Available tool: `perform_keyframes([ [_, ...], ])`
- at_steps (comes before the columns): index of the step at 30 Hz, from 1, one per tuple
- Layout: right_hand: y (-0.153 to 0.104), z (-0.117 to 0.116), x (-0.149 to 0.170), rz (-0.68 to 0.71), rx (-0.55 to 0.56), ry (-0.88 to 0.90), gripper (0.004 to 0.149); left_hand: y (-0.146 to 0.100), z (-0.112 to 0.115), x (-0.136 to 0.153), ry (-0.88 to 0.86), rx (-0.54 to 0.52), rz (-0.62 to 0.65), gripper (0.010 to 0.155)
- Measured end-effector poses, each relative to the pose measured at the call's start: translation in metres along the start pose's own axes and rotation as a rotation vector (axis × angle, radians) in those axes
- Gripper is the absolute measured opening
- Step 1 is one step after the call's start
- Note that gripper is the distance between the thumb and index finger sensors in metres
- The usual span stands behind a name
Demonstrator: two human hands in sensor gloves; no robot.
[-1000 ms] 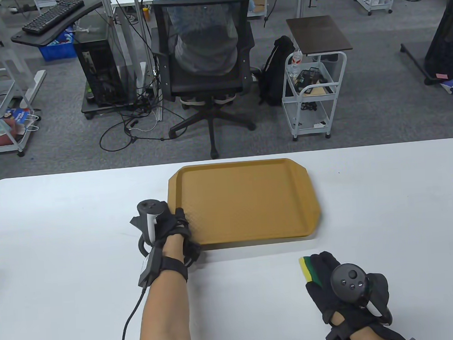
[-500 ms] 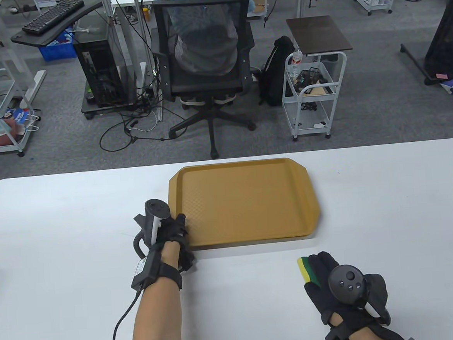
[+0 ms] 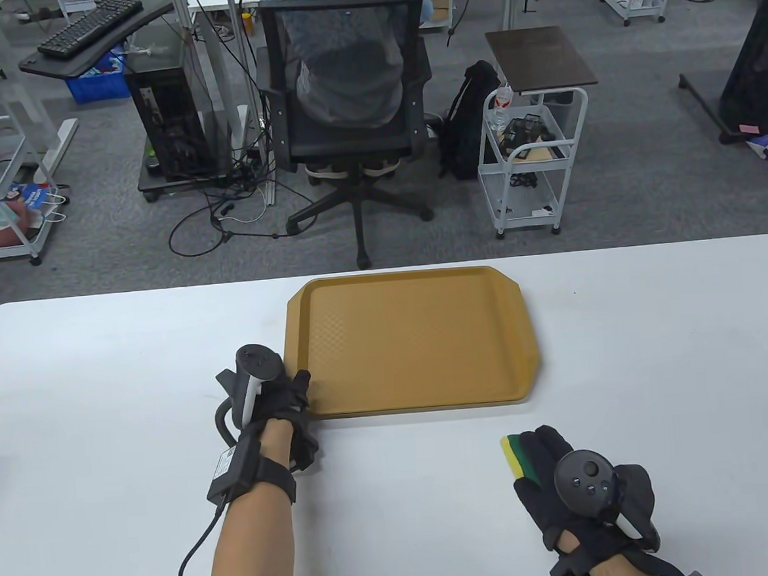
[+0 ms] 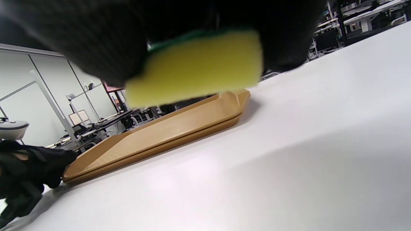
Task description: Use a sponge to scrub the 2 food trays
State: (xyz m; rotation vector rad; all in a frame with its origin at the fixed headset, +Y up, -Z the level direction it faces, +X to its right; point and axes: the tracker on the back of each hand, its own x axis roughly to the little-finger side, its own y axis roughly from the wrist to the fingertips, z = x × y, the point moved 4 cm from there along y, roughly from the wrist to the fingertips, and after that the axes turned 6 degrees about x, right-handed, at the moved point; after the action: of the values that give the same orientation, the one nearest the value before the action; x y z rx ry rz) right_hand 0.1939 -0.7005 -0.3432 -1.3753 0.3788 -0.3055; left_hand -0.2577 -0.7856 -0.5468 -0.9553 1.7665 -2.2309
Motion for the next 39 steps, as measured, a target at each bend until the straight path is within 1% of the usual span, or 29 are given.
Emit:
perform_keyframes([
  [2, 0.000, 0.000, 0.000, 0.006, 0.003, -0.007, 0.066, -0.013, -0.001, 0.001, 0.024, 0.006, 0.035, 0.076],
  [4, 0.000, 0.000, -0.001, 0.012, 0.006, -0.012, 0.066, -0.031, -0.003, 0.003, 0.083, -0.003, 0.078, 0.077],
  [8, 0.001, -0.005, -0.004, 0.030, 0.011, -0.043, 0.066, -0.076, -0.005, 0.012, 0.223, -0.020, 0.165, 0.080],
  [14, 0.004, -0.018, -0.007, 0.060, 0.004, -0.086, 0.064, -0.140, -0.012, 0.027, 0.334, -0.030, 0.256, 0.085],
  [18, 0.005, -0.030, -0.009, 0.073, -0.008, -0.109, 0.062, -0.172, -0.012, 0.034, 0.362, -0.019, 0.291, 0.089],
  [20, 0.007, -0.039, -0.009, 0.073, -0.027, -0.127, 0.061, -0.182, -0.012, 0.037, 0.372, -0.020, 0.304, 0.089],
  [25, 0.009, -0.059, -0.006, 0.071, -0.063, -0.165, 0.056, -0.188, -0.009, 0.042, 0.340, -0.029, 0.324, 0.090],
  [30, 0.010, -0.080, 0.001, 0.047, -0.104, -0.215, 0.050, -0.189, -0.009, 0.039, 0.375, -0.037, 0.330, 0.089],
  [34, 0.012, -0.081, 0.002, 0.028, -0.116, -0.205, 0.049, -0.188, -0.014, 0.039, 0.342, -0.042, 0.331, 0.089],
  [39, 0.009, -0.078, -0.002, 0.043, -0.128, -0.246, 0.051, -0.187, -0.012, 0.043, 0.377, -0.047, 0.326, 0.089],
])
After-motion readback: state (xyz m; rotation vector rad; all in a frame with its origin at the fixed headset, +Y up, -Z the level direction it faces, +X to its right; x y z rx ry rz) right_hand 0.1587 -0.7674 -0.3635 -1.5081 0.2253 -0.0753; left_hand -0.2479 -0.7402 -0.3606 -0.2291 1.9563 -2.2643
